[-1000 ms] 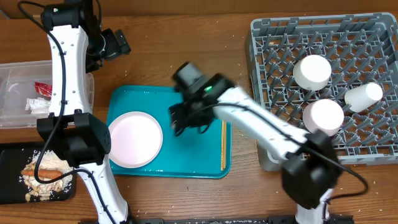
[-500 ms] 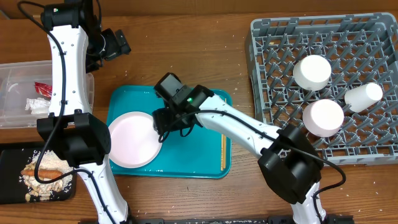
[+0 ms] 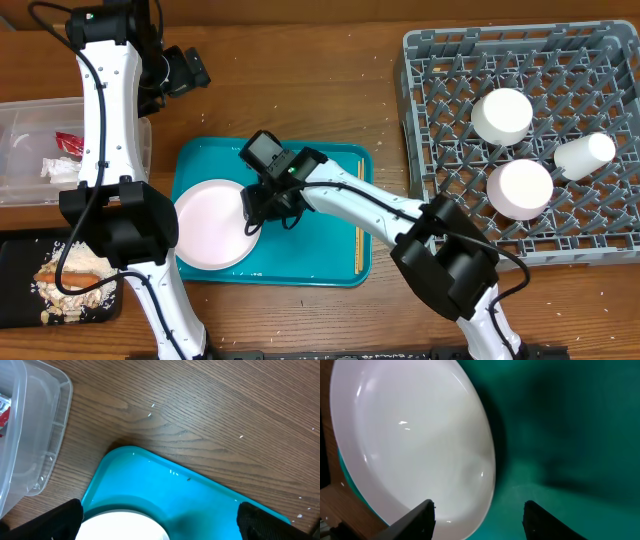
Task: Sort waste into correct bins and load items into the dishwasher
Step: 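Move the right gripper back and grasp the white plate's rim, then lift the plate and stand it upright in the dish rack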
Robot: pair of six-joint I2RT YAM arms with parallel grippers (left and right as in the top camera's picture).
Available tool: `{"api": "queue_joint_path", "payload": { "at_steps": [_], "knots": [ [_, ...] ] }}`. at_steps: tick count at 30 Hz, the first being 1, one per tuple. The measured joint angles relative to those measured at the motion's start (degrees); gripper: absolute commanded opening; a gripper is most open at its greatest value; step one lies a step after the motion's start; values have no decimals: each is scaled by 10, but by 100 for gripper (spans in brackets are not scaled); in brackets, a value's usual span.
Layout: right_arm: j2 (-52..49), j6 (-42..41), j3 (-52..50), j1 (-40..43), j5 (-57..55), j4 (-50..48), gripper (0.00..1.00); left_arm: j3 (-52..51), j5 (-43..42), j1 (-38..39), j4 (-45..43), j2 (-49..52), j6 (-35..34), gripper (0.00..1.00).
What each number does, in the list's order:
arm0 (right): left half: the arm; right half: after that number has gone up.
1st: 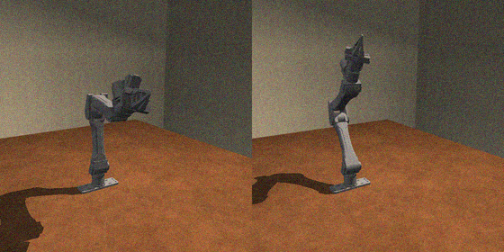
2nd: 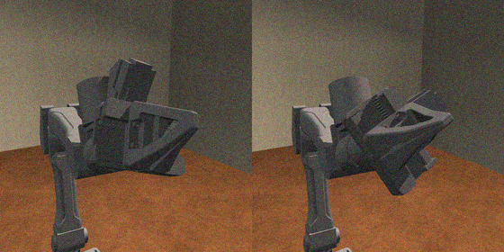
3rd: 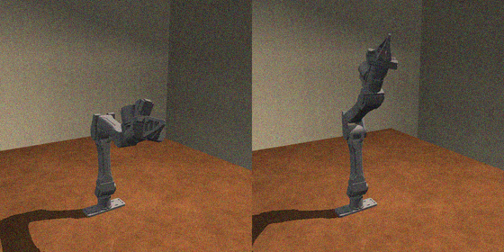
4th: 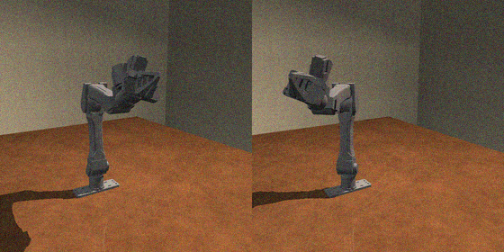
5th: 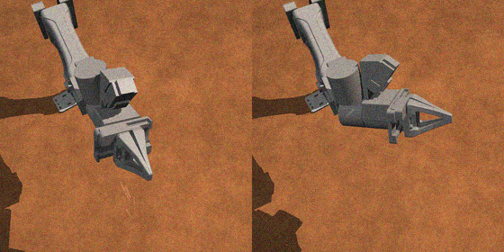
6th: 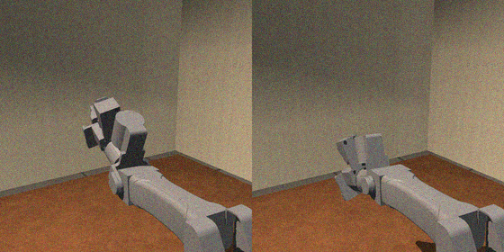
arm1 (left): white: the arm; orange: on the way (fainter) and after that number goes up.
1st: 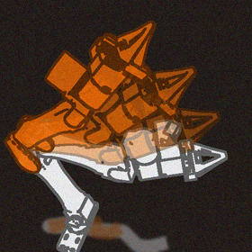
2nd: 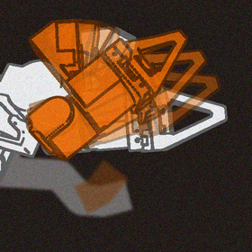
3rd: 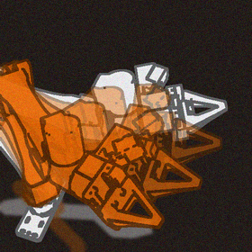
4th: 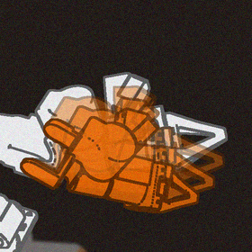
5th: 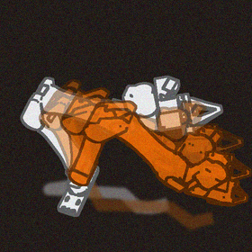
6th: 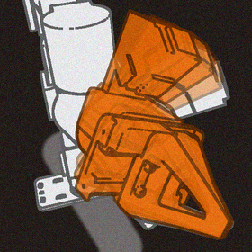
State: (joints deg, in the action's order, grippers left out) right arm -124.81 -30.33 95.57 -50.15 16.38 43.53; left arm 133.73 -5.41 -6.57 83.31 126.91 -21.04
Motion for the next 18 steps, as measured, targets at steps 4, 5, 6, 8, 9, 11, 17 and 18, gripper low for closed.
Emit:
{"api": "queue_joint_path", "payload": {
  "at_steps": [4,5,6,8,9,11,17,18],
  "knots": [
    [-7,-3,0,-3,5,7,55,0,0,0,0,0,0,100],
    [-9,-6,0,-4,7,10,54,0,0,0,0,0,0,100],
    [-11,-6,0,-5,9,14,53,0,0,0,0,0,0,100],
    [-16,-9,0,-6,12,20,47,0,0,0,0,0,0,100],
    [-18,-10,0,-6,13,22,46,0,0,0,0,0,0,100],
    [-22,-11,0,-7,16,24,44,0,0,0,0,0,0,100],
    [-23,-12,0,-15,24,21,43,0,0,0,0,0,0,100],
    [-23,-11,0,-17,26,21,42,0,0,0,0,0,0,100]
  ]
}}
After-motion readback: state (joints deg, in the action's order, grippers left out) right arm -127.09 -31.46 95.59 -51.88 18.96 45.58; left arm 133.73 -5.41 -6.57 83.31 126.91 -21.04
